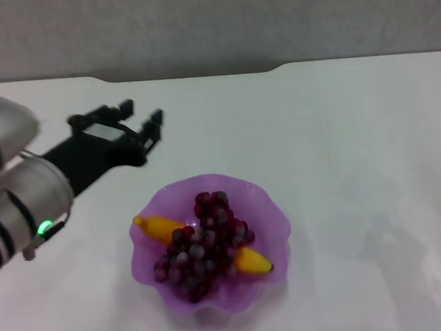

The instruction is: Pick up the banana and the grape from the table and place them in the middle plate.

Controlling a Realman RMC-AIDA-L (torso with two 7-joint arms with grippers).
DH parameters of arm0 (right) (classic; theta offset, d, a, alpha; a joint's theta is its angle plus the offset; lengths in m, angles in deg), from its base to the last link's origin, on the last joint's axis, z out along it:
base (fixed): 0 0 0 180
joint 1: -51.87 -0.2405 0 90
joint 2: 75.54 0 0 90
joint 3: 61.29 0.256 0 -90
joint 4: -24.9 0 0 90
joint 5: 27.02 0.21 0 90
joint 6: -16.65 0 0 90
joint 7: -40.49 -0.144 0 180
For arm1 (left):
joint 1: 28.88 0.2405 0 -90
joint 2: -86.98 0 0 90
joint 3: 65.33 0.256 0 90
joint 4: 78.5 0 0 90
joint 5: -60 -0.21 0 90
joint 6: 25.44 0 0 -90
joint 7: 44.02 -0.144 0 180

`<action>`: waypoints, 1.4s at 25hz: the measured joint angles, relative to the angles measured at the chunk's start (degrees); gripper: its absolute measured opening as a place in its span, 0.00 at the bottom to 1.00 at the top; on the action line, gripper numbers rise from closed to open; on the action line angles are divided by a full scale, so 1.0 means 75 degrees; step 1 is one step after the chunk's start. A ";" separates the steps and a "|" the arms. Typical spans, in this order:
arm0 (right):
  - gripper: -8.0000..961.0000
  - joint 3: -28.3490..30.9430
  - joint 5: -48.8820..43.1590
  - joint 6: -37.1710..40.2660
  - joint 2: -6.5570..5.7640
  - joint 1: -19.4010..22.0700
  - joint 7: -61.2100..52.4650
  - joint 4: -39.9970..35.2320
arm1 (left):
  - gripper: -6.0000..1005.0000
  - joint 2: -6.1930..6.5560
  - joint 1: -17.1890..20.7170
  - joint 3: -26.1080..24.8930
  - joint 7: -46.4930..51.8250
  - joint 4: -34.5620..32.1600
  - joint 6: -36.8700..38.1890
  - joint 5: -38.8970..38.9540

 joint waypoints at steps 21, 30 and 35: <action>0.04 -0.0001 -0.0014 -0.0004 0.0003 -0.0080 0.0000 0.0037 | 0.04 -0.0061 -0.0079 -0.2205 -0.7459 -0.4439 -0.5746 0.9285; 0.04 -0.0012 -0.0017 -0.0004 0.0011 -0.0112 0.0000 0.0046 | 0.04 -0.0121 -0.0416 -0.1942 -0.9513 -0.5938 -0.5702 1.1496; 0.04 -0.0067 -0.0005 -0.0003 0.0012 -0.0129 0.0000 0.0045 | 0.04 -0.0109 -0.0848 -0.1487 -1.1139 -0.6908 -0.5795 1.2518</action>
